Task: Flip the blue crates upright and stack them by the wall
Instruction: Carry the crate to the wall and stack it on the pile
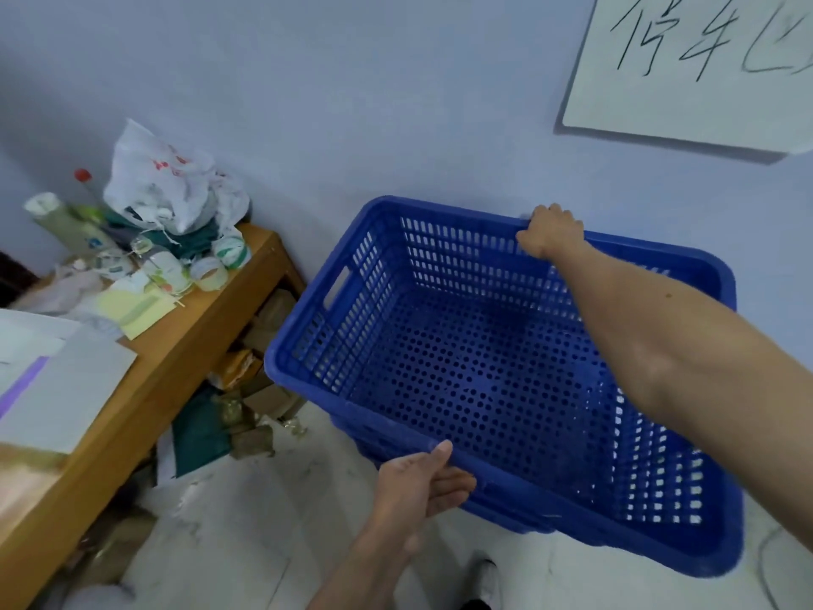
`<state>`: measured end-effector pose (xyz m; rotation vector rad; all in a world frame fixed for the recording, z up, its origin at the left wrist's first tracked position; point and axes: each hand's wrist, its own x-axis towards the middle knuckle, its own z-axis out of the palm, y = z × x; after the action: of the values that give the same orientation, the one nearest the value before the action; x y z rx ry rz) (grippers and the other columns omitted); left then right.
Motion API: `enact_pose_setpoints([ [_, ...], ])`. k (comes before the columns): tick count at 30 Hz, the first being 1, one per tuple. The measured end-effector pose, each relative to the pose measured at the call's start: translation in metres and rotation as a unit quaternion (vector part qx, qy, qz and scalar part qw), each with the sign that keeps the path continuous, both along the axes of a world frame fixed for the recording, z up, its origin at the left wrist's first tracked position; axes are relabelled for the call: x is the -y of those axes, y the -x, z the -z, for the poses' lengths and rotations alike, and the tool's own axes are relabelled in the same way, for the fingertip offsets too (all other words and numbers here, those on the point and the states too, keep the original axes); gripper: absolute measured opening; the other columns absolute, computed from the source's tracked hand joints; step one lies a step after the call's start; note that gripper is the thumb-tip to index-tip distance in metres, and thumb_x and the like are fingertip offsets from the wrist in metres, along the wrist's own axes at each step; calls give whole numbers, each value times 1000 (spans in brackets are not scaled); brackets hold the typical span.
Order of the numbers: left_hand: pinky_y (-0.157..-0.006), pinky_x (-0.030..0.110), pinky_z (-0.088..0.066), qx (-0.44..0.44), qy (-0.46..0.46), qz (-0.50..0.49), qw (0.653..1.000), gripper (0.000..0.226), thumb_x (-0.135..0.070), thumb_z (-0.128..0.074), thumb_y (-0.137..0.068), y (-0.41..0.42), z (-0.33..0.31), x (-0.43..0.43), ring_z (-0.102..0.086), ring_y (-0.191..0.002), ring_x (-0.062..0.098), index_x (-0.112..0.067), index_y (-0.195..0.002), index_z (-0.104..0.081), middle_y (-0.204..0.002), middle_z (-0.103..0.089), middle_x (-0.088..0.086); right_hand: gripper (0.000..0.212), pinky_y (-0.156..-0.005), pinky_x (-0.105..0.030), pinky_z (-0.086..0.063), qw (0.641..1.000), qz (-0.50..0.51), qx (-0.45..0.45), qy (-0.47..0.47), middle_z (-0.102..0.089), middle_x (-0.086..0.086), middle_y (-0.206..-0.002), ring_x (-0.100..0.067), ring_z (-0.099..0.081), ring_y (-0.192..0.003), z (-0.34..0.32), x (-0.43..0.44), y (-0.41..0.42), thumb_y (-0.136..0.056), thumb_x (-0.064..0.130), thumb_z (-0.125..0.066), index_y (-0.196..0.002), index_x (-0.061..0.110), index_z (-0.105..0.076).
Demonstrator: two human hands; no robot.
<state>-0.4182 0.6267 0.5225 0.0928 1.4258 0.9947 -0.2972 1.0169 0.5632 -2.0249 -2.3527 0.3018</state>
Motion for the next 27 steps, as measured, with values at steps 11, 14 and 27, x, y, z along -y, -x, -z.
enact_pose_setpoints([
  [11,-67,32,-60,-17,-21,73,997,35,-40,-76,-83,-6,3,-16,-75,-83,31,-5,-80,-80,-91,-76,20,59,-105,-48,-40,997,-11,-57,53,-43,-16,-144,-37,-45,-127,31,-12,-28,-91,33,-54,-146,18,-42],
  [14,-65,34,-61,-51,-7,149,987,37,-41,-74,-84,6,-3,-21,-75,-78,30,-5,-81,-79,-89,-77,16,64,-103,-48,-42,998,-24,-37,50,-44,-15,-144,-36,-45,-127,31,-8,-31,-90,42,-53,-147,15,-40],
  [27,-46,28,-26,-677,-98,468,559,78,-96,-41,-59,40,-20,-50,-30,-49,13,-20,-63,-27,-54,-28,-6,84,-120,-45,-24,980,-84,-120,138,-15,-3,-166,-26,-22,-150,6,107,-26,-94,56,-55,-159,20,-14],
])
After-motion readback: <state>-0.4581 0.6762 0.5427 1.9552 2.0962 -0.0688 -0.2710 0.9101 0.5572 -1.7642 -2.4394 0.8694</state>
